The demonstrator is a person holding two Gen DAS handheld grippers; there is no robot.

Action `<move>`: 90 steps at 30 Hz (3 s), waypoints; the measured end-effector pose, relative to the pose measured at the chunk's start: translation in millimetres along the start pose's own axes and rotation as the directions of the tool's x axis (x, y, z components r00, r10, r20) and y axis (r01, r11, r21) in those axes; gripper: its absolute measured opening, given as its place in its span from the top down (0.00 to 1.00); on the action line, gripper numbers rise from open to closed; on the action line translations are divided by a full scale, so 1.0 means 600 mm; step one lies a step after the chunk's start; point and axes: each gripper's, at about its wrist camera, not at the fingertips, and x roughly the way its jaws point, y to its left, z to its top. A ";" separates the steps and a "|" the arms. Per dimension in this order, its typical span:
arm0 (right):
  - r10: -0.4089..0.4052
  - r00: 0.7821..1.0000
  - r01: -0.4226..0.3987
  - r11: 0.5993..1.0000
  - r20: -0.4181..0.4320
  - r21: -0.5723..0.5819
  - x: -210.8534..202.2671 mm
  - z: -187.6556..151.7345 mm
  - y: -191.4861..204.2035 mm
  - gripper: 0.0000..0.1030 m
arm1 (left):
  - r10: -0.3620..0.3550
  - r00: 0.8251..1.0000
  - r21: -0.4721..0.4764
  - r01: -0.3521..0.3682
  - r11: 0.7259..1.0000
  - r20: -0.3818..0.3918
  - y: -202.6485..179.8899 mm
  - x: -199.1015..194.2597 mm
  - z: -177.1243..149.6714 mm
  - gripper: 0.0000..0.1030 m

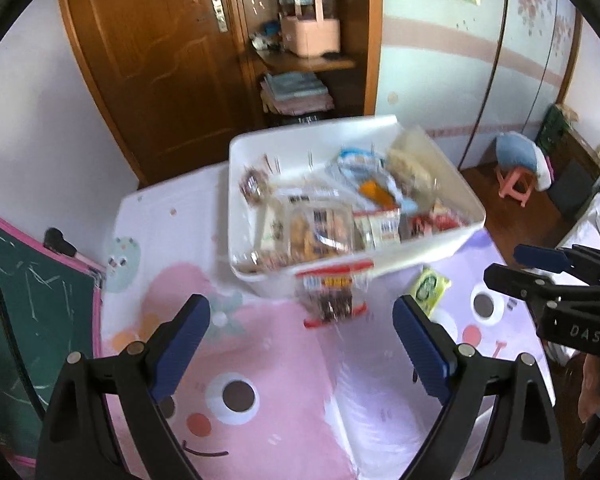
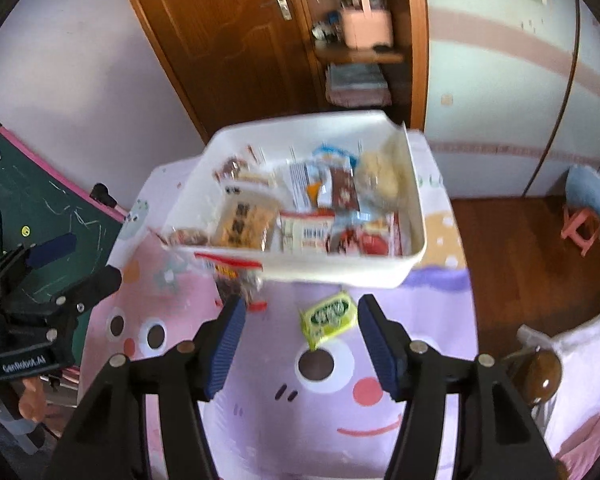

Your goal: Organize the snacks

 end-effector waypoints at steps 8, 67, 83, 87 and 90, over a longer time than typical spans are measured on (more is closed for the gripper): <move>0.019 0.993 -0.007 0.995 -0.115 0.103 0.089 -0.040 -0.033 0.43 | -0.011 0.995 -0.052 0.005 0.999 -0.104 0.001 0.099 -0.043 0.11; -0.145 0.985 0.149 0.988 -0.091 0.043 0.206 -0.073 -0.022 0.64 | 0.006 0.993 -0.212 -0.032 0.977 -0.122 -0.026 0.296 -0.065 0.54; -0.052 0.997 0.053 0.998 -0.049 0.015 0.114 -0.097 -0.010 0.64 | -0.033 0.992 -0.083 0.024 0.996 -0.118 -0.027 0.147 -0.102 0.56; -0.045 0.999 0.045 0.999 0.012 -0.007 0.058 -0.080 0.002 0.64 | -0.038 0.997 -0.063 0.033 0.997 -0.073 -0.014 0.087 -0.077 0.56; -0.038 0.996 0.040 0.999 0.075 -0.029 0.012 -0.054 0.013 0.64 | -0.031 0.999 -0.039 0.030 0.999 -0.014 -0.003 0.024 -0.049 0.56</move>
